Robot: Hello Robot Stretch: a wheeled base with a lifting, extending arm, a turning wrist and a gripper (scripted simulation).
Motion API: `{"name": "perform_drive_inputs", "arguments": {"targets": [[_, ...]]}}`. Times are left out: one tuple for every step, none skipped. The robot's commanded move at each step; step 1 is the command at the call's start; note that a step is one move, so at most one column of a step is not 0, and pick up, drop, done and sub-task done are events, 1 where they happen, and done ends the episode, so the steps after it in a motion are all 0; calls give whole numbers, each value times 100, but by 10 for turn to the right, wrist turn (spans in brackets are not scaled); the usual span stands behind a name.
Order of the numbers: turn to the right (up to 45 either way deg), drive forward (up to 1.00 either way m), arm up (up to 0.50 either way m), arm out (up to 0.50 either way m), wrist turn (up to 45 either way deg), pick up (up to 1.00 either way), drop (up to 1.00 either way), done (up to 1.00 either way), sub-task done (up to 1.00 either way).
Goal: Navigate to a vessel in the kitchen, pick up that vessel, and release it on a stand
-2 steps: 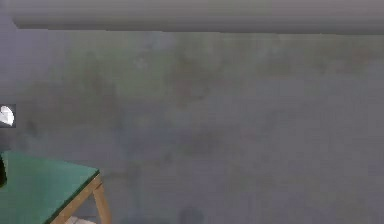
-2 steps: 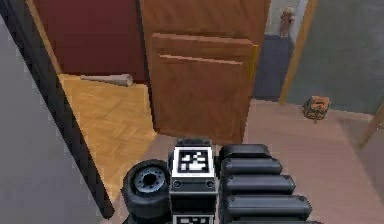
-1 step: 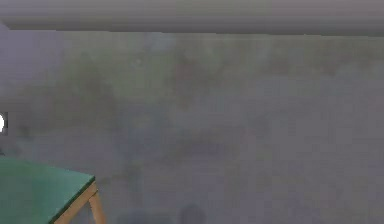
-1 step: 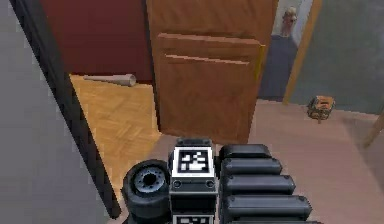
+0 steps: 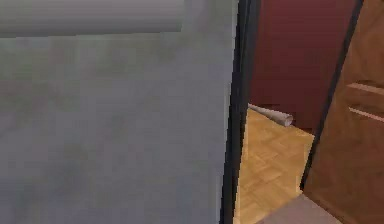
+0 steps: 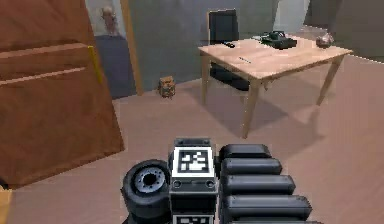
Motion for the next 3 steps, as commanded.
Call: {"name": "perform_drive_inputs", "arguments": {"targets": [[450,0,0,0,0,0,0,0,0],[420,0,0,0,0,0,0,0,0],[-450,0,0,0,0,0,0,0,0]]}}
